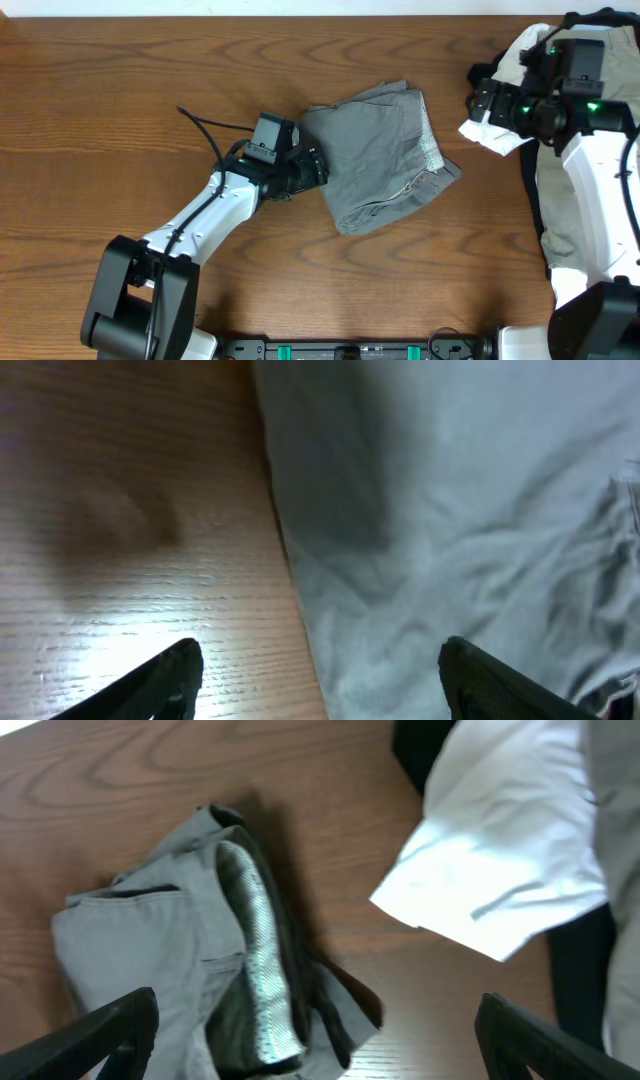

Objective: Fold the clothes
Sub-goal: 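Reach the left gripper to the grey trouser bundle and grasp it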

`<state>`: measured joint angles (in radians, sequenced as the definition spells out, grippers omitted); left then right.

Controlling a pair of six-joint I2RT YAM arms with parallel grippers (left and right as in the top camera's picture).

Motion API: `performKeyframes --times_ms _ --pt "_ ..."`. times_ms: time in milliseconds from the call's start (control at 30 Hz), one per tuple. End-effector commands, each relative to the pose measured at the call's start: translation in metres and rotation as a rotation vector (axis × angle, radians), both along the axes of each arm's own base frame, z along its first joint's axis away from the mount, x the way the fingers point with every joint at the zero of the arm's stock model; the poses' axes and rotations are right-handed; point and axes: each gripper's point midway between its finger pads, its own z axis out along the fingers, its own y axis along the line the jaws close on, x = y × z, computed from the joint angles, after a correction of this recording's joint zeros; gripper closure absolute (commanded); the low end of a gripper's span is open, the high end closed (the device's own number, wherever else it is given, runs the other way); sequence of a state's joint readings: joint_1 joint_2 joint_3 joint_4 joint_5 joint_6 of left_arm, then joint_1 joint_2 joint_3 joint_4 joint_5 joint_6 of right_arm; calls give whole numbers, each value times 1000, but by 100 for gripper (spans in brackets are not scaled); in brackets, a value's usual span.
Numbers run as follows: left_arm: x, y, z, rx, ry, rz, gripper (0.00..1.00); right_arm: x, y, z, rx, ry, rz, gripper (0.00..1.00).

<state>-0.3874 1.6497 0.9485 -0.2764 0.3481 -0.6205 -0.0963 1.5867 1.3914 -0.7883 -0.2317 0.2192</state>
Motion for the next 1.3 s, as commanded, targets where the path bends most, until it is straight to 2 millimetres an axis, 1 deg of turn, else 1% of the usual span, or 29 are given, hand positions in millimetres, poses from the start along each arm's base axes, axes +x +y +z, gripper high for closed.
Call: performKeyframes --times_ms 0,67,133,233,300,500,700,900,1033,1167,1267 --pt "4 4 -5 46 1 79 27 -2 -7 -2 8 12 -21 1" --pt "4 3 -6 63 -3 89 31 -2 -9 -2 8 15 -24 1" --pt "3 -1 -6 70 -11 93 32 -3 -9 -3 9 17 -24 1" --pt "3 -12 -3 56 -37 69 33 -3 -9 -3 9 20 -25 1" --pt "3 -17 -2 51 -43 61 37 -4 -8 -3 10 23 -25 1" --pt "3 -13 -4 83 -39 132 38 -5 -8 -4 16 30 -34 1" --pt "4 -13 -6 88 -41 139 38 -5 -8 -4 16 32 -34 1" --pt "0 -15 -22 101 0 141 38 -5 -8 -4 19 32 -38 1" --pt "1 -25 -25 87 -5 129 38 -5 -8 -4 18 32 -38 1" --pt "3 -38 -20 62 -42 104 38 -5 -9 -4 18 31 -37 1" --pt "-1 -47 -19 56 -51 80 38 -4 -9 -4 18 28 -37 1"
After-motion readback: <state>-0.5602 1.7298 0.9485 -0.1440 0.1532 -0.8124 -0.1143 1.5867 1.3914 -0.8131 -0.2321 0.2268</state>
